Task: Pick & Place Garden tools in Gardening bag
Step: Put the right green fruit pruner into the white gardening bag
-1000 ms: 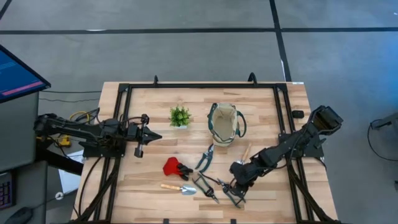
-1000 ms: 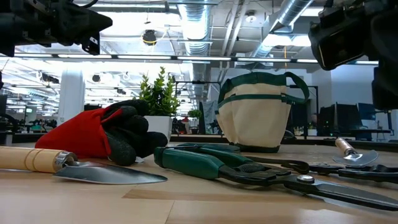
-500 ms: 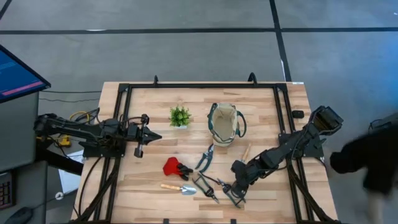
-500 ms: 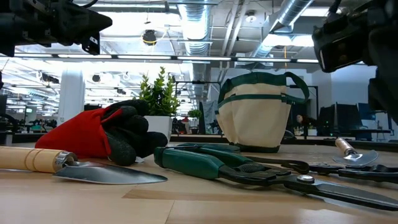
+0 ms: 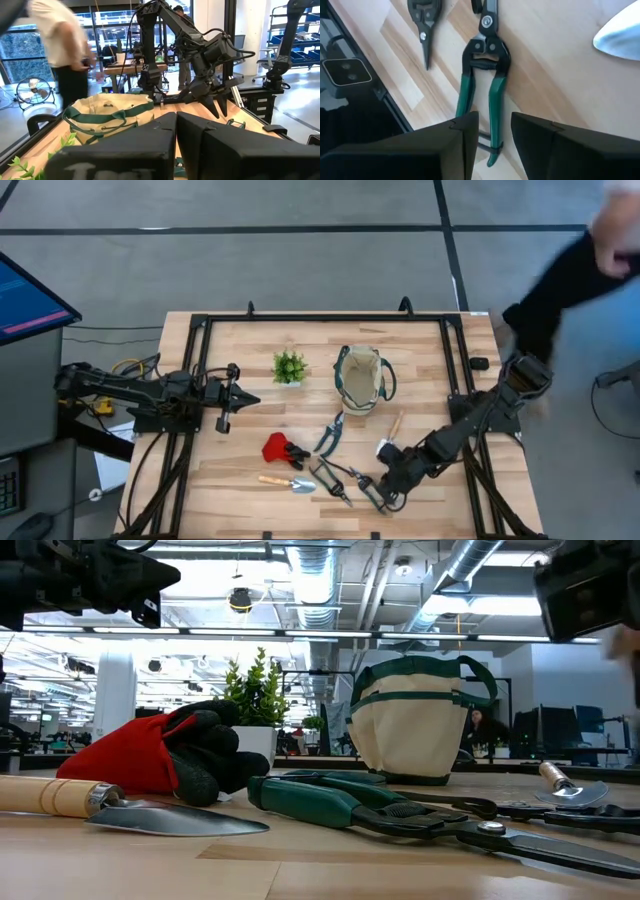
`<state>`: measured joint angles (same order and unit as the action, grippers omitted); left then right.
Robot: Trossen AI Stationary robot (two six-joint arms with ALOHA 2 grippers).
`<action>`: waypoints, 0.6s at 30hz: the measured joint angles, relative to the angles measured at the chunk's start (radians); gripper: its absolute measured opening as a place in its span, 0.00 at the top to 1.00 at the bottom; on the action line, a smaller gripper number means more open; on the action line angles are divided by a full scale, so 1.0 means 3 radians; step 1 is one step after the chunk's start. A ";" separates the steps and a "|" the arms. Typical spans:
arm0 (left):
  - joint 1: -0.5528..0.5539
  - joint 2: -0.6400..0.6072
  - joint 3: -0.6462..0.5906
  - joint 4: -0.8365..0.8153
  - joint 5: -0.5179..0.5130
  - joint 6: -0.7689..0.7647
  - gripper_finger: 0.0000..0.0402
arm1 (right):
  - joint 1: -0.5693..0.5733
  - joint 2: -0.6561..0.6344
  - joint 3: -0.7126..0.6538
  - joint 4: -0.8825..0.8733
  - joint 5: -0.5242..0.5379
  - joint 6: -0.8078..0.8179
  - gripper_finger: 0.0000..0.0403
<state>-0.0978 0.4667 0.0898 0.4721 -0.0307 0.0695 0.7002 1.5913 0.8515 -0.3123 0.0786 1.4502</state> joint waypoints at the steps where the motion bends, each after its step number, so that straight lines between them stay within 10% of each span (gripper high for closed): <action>1: 0.0000 0.0000 0.0000 0.0000 -0.0001 0.0000 0.99 | 0.0030 0.0000 0.0022 -0.0020 0.0049 0.0021 0.73; 18: 0.0000 0.0000 0.0000 0.0000 -0.0011 0.0000 0.99 | 0.0127 0.0409 0.0972 -0.1182 0.0274 -0.0008 0.73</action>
<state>-0.0978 0.4667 0.0898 0.4721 -0.0341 0.0696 0.7383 1.7140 1.1431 -0.6669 0.1606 1.4479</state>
